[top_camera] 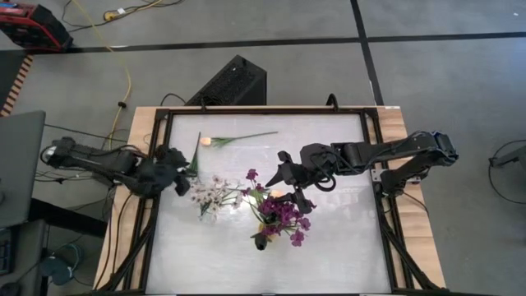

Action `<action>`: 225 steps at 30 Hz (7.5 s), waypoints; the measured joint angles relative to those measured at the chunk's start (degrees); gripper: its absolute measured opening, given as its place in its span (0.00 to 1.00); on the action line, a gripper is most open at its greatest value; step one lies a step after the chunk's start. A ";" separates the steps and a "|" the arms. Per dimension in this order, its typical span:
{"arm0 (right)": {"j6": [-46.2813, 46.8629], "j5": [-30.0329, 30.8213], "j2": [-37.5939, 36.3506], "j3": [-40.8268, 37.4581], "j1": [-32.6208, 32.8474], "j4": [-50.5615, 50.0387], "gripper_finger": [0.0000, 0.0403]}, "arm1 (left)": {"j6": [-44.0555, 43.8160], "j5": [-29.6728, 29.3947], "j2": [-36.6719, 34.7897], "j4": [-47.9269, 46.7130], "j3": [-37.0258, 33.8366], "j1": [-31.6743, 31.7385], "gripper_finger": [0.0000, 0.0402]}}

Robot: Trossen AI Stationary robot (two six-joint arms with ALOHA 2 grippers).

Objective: Sort flowers into vase by color
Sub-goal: Put the white flowers into the transparent vase, then put the top light pink flower into the transparent vase

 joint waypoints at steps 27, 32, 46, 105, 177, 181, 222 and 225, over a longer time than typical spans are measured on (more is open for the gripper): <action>-0.03 0.04 0.00 0.02 2.91 -9.62 0.63 | 63.41 11.18 32.62 -8.71 15.65 37.99 0.29; 0.02 0.09 0.00 0.02 4.94 -17.07 0.63 | 83.27 10.12 38.93 -10.47 15.63 37.97 0.29; -0.06 6.34 0.00 0.02 5.90 -25.77 0.63 | 95.43 6.85 52.31 -8.61 15.58 37.94 0.29; -4.07 6.23 0.00 0.02 1.57 -24.83 0.63 | 80.13 11.69 11.67 8.83 3.18 34.08 0.00; 5.97 6.21 0.00 0.02 -0.96 -22.23 0.63 | 32.22 51.51 -16.58 19.71 0.92 10.11 0.00; 5.97 6.21 0.00 0.02 -0.96 -22.21 0.63 | 32.20 50.37 -16.47 19.73 -0.38 10.11 0.00; 4.92 6.19 0.01 0.02 -1.33 -22.21 0.63 | 15.98 57.93 -16.41 9.59 -2.06 10.11 0.41; 4.92 6.19 0.02 0.02 -1.33 -22.21 0.63 | 15.52 58.21 -16.42 9.26 0.12 10.13 0.42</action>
